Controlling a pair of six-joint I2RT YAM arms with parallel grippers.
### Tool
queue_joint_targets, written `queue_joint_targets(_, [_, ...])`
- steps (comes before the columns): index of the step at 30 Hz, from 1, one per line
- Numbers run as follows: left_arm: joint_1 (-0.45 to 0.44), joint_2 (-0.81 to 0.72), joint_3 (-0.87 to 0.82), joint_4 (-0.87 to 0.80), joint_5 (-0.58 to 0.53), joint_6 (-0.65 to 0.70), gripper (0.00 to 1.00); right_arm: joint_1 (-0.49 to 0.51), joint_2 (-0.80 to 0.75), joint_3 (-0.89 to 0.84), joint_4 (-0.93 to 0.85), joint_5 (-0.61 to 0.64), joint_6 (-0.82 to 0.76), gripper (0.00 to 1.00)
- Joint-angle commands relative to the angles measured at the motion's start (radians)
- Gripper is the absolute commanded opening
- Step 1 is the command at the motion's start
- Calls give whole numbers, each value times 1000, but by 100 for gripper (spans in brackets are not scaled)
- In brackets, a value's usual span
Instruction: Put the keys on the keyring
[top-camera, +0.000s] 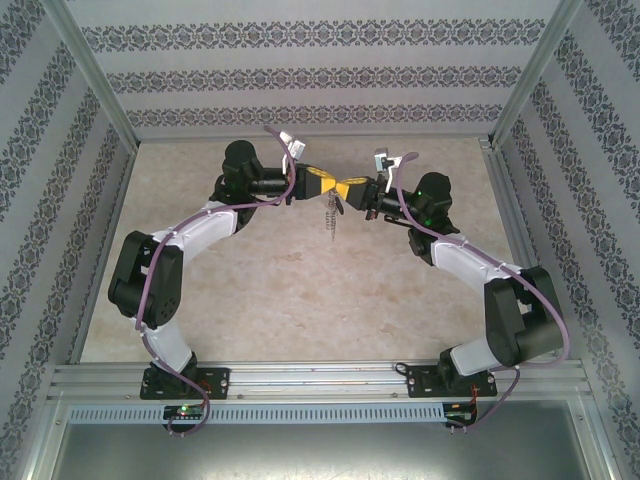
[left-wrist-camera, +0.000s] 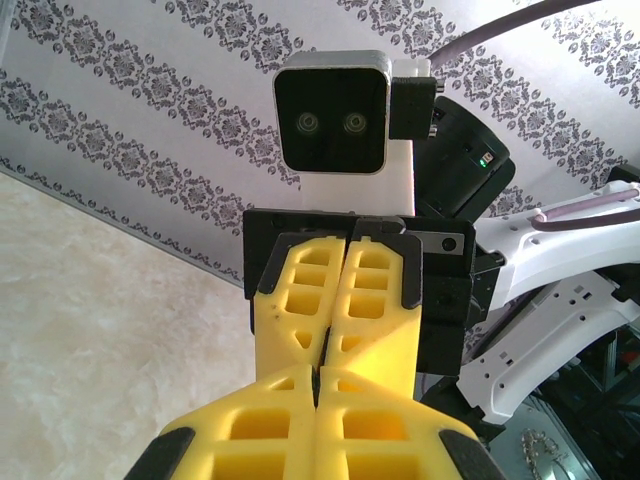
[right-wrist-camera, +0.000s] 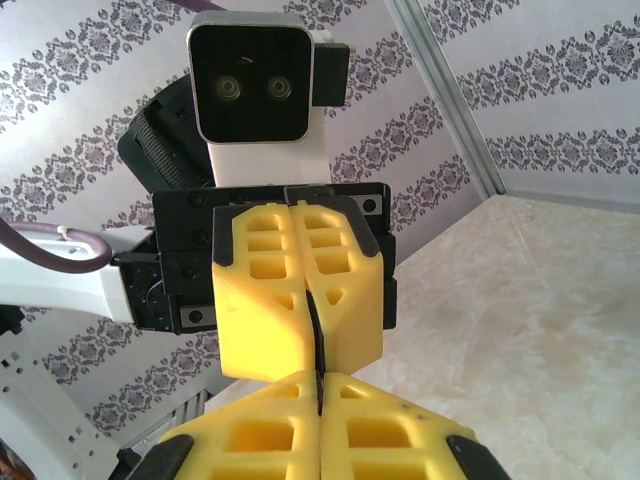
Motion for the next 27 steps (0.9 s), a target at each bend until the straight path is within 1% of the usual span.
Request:
queue_joint_targets(1, [-11,-5,26,76,17,-14,0,10,16,22,49,-28,1,0])
queue_joint_targets(7, [-7,-10,27,63,2,-5,1,-6,21,13,34,-24,-12,0])
queue_joint_targets(10, [-2,-16,24,54,-7,-1,10,-25,32,14,25,-26,-16,0])
queue_joint_targets(13, [7,-36,16,6,-28,41,16,-40,37,21,-2,-25,-28,0])
queue_joint_targets(15, [10,-52,24,-95,-40,110,21,-47,37,37,-47,-28,-54,0])
queue_joint_targets(17, [10,-73,38,-248,-72,217,28,-56,34,56,-104,-26,-83,0])
queue_joint_targets(20, [10,-99,48,-415,-129,344,34,-66,32,88,-196,-25,-131,0])
queue_joint_targets(24, [9,-128,52,-567,-213,465,42,-77,28,142,-306,-36,-185,0])
queue_joint_targets(27, [10,-139,61,-658,-270,533,47,-79,28,208,-458,-37,-279,0])
